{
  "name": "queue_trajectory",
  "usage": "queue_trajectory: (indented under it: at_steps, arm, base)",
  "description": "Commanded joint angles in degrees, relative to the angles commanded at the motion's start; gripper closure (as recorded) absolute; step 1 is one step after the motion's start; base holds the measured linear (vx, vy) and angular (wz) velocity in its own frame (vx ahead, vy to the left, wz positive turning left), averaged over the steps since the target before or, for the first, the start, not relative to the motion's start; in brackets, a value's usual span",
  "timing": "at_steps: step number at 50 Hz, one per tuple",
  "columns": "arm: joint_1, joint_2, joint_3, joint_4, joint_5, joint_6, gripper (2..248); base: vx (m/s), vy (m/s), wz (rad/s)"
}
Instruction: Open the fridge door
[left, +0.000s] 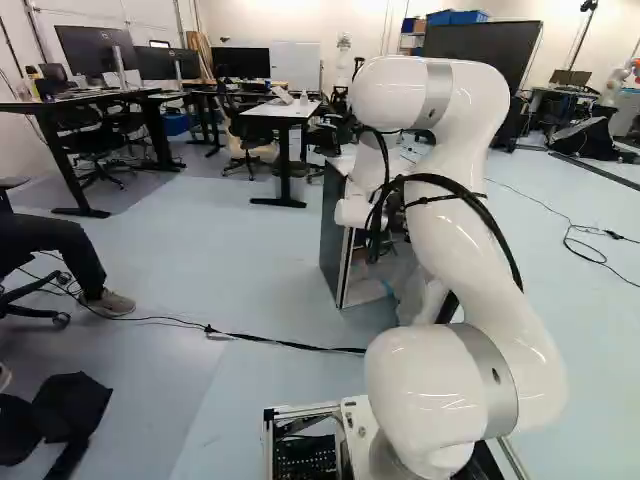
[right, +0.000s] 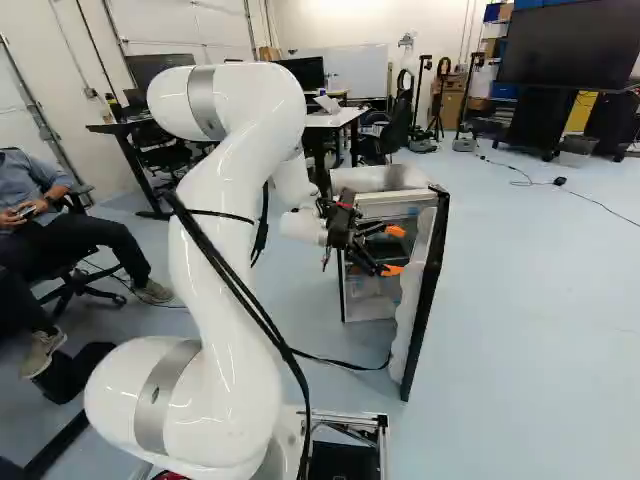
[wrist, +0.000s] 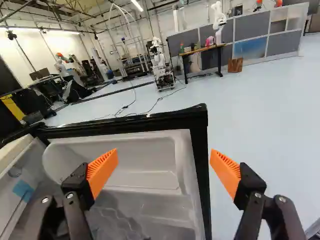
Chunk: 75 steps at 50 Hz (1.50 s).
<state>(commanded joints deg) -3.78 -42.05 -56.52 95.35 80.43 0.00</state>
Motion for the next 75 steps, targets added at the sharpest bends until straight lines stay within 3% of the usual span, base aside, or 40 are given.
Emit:
queue_trajectory:
  at_steps: [14,61,75]
  arm:
    - [-3.34,-1.50,-3.29,2.49,-1.32,0.00,3]
    - [-14.29,-6.75,-15.34,17.32,-9.07,0.00,3]
    - [-17.25,-8.32,-19.00,18.56,-9.84,0.00,3]
  base:
    - [0.000,0.000,0.000]
    - [0.000,0.000,0.000]
    - [0.000,0.000,0.000]
